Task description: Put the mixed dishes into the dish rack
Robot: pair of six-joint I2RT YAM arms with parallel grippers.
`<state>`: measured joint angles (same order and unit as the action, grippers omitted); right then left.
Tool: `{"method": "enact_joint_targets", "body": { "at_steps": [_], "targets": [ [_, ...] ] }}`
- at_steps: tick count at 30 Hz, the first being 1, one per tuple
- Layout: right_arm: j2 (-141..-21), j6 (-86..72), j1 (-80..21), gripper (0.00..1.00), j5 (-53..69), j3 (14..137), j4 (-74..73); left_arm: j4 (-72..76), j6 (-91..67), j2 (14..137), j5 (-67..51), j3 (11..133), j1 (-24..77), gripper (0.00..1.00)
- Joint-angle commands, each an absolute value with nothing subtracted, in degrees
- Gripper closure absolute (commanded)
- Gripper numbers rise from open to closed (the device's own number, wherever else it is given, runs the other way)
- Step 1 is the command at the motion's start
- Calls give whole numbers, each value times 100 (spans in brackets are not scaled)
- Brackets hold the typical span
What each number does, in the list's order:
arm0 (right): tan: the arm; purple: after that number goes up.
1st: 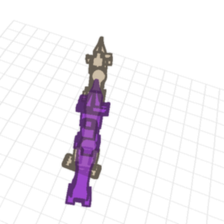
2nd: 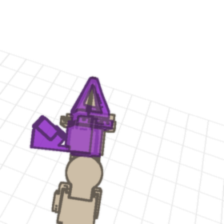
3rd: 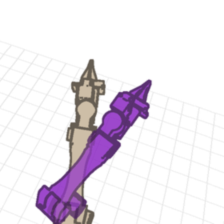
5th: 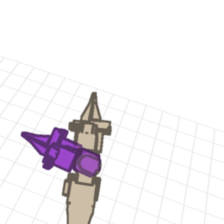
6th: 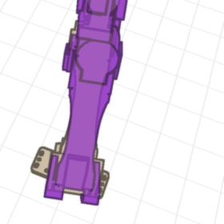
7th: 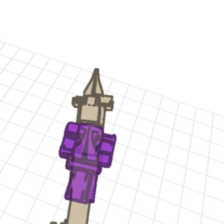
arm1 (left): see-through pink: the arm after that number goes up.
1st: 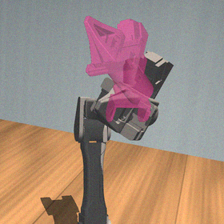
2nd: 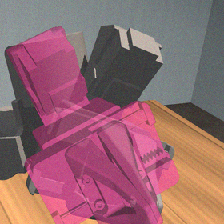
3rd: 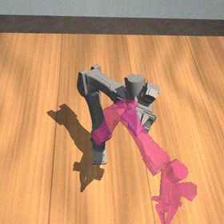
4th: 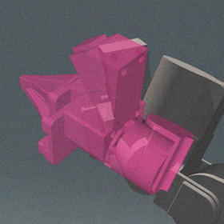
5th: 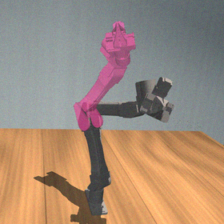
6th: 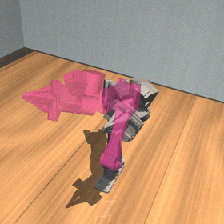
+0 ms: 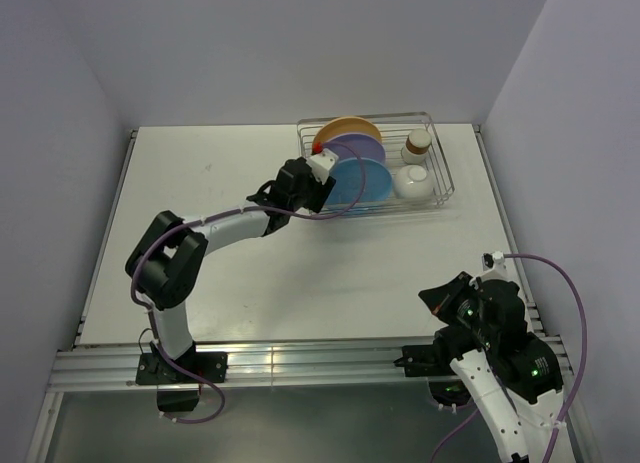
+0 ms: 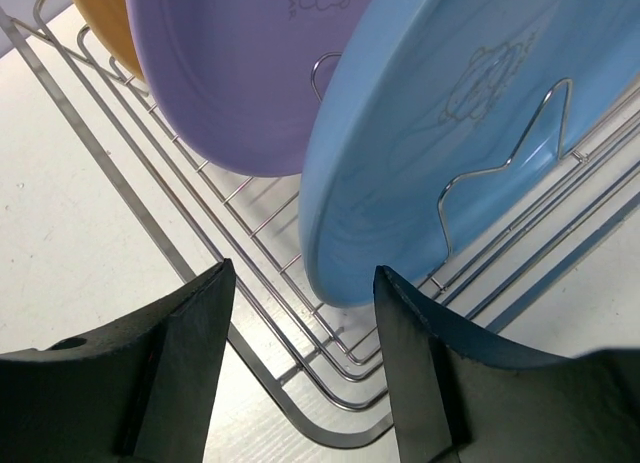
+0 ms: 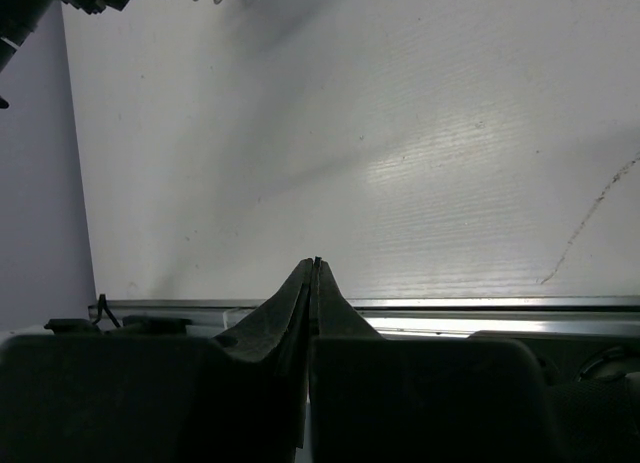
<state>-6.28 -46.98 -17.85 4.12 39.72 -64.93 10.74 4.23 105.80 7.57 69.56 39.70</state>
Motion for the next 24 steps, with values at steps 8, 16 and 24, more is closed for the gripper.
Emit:
{"method": "enact_joint_targets", "body": {
  "at_steps": [8, 16, 24],
  "targets": [
    [-492, -4755, -1758, 100, 378, 3982, -6565, 650, 255, 10160, 712, 6776, 3946, 35],
    [-439, -4764, -1758, 100, 369, 3964, -6583, 694, 106, 9835, 571, 6610, 3946, 34],
    [-404, -4781, -1758, 100, 387, 3876, -6530, 782, -290, 9256, 387, 6267, 3929, 33]
  ]
}}
